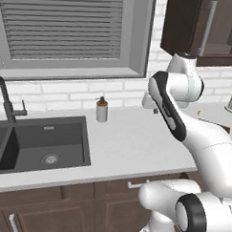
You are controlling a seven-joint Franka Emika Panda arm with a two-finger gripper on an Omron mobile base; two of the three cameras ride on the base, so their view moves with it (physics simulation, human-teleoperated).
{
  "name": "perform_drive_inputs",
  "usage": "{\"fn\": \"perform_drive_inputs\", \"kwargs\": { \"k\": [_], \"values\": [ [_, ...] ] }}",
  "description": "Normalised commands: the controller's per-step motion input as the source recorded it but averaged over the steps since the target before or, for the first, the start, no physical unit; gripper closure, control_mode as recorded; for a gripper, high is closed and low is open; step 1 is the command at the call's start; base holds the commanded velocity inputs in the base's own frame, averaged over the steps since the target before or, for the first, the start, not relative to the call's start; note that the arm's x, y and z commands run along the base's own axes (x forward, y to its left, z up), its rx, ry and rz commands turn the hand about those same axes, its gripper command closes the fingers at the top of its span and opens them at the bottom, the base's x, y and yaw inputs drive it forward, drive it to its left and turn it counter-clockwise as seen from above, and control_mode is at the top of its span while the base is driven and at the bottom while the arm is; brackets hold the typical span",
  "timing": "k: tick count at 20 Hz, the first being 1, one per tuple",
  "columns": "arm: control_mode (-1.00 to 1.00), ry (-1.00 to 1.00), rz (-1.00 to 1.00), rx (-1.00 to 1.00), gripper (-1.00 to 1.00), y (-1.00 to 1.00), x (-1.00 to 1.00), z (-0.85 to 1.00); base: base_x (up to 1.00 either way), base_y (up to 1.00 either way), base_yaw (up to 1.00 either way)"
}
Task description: Place the appropriate cutting tool for cutting the cucumber skin on the cutting board.
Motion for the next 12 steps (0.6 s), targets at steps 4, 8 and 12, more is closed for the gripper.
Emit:
{"fn": "perform_drive_inputs", "kwargs": {
  "k": [4,8,12],
  "values": [
    [-1.0,-0.04,0.0,0.0,-1.0,0.0,-0.24,-0.04,0.0,0.0,0.0],
    [-1.0,-0.05,0.0,0.11,-1.0,-0.67,-0.59,-0.4,0.0,0.0,0.0],
    [-1.0,0.06,0.0,0.21,-1.0,-1.0,-0.6,-0.48,0.0,0.0,0.0]
  ]
}}
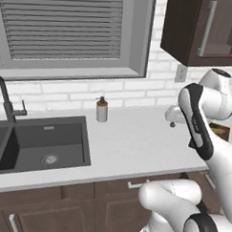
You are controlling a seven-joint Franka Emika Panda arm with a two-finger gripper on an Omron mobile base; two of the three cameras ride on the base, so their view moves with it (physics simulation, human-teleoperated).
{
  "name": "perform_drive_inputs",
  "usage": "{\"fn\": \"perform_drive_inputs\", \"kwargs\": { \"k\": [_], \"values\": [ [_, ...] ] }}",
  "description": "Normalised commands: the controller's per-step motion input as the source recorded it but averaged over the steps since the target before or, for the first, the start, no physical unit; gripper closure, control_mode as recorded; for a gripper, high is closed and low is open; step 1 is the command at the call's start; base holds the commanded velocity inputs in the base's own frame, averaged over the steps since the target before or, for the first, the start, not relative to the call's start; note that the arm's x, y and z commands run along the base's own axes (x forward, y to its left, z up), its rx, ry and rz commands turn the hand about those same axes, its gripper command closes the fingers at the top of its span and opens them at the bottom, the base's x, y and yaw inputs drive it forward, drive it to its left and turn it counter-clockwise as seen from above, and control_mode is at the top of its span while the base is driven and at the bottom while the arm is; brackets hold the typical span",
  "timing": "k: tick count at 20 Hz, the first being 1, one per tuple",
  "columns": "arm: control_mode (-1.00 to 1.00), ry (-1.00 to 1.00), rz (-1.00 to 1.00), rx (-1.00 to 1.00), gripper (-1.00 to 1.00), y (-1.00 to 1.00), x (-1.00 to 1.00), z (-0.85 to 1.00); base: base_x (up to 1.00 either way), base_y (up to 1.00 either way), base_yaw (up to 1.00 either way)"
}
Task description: Place the appropriate cutting tool for cutting the cucumber skin on the cutting board.
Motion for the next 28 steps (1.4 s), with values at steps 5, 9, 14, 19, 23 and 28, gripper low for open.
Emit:
{"fn": "perform_drive_inputs", "kwargs": {
  "k": [5,9,14,19,23,28],
  "values": [
    [-1.0,0.21,-0.03,0.05,-1.0,-1.0,-0.4,-0.82,0.0,0.0,0.0],
    [-1.0,0.25,-0.04,0.01,-1.0,-1.0,-0.37,-0.84,0.0,0.0,0.0],
    [-1.0,0.15,-0.03,0.01,-1.0,-1.0,-0.37,-0.93,0.0,0.0,0.0],
    [-1.0,0.0,0.0,-0.07,-1.0,-0.78,-0.2,-0.94,0.0,0.0,0.0],
    [-1.0,-0.01,0.0,-0.01,-1.0,-0.63,-0.32,-0.59,0.0,0.0,0.0],
    [-1.0,0.0,0.0,0.0,-1.0,-0.55,-0.01,-0.44,0.0,0.0,0.0]
  ]
}}
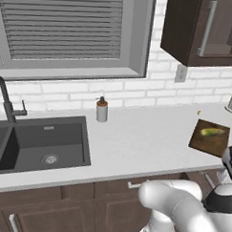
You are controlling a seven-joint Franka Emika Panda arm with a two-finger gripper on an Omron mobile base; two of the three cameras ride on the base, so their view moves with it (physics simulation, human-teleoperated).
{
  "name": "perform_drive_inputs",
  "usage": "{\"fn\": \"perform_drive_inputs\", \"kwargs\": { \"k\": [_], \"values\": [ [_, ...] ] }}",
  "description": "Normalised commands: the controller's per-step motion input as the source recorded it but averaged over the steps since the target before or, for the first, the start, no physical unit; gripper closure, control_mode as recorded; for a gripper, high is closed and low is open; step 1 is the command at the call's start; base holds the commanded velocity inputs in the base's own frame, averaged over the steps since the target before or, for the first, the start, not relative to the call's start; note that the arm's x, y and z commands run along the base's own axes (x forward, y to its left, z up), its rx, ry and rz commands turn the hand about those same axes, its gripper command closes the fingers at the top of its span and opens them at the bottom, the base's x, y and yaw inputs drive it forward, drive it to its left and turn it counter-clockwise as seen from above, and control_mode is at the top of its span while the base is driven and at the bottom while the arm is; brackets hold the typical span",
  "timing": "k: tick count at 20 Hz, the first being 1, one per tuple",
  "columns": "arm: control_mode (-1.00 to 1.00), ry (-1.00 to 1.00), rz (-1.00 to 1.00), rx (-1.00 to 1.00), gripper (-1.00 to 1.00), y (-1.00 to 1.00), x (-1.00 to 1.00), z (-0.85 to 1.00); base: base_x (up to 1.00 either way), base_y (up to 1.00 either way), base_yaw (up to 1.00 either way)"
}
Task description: Place the appropriate cutting tool for cutting the cucumber skin on the cutting board.
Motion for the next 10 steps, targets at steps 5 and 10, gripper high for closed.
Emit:
{"fn": "perform_drive_inputs", "kwargs": {
  "k": [5,10],
  "values": [
    [-1.0,0.01,0.0,0.0,-1.0,-0.35,0.0,-0.47,0.0,0.0,0.0],
    [-1.0,0.05,0.0,0.0,-1.0,-0.24,0.0,-0.49,0.0,0.0,0.0]
  ]
}}
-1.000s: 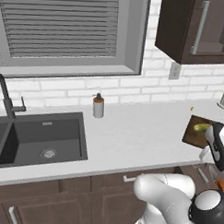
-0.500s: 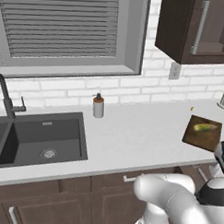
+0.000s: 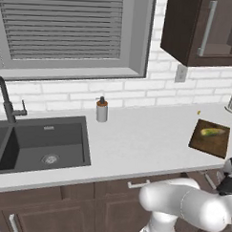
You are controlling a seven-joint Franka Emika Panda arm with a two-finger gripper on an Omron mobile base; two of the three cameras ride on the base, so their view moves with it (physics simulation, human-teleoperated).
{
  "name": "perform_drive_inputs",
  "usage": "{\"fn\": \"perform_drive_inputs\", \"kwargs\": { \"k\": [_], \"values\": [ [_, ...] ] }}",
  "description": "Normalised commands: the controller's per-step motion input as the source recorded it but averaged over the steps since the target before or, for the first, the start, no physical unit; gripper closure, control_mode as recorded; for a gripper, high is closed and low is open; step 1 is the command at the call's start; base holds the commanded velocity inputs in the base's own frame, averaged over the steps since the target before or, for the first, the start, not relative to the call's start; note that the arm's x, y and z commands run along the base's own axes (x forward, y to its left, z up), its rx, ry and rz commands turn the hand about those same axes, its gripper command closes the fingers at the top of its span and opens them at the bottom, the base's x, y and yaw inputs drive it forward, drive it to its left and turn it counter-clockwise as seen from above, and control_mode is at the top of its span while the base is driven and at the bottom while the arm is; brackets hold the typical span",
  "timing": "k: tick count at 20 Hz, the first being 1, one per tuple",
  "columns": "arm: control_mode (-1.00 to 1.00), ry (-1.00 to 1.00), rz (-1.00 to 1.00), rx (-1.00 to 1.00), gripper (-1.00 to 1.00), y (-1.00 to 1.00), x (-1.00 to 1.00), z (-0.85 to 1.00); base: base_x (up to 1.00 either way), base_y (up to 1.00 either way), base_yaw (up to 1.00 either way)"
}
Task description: Place the appropriate cutting tool for cutting the cucumber skin on the cutting board.
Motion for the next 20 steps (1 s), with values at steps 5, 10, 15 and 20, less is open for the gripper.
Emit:
{"fn": "perform_drive_inputs", "kwargs": {
  "k": [5,10,15,20],
  "values": [
    [-1.0,0.1,0.0,0.0,-1.0,-0.02,-0.16,-0.43,0.0,0.0,0.0],
    [-1.0,0.08,0.0,0.0,-1.0,0.03,-0.64,-0.14,0.0,0.0,0.0],
    [-1.0,0.05,0.0,0.0,-1.0,0.12,-1.0,0.0,0.0,0.0,0.0],
    [-1.0,0.07,0.0,0.02,-1.0,0.03,-1.0,0.0,0.0,0.0,0.0]
  ]
}}
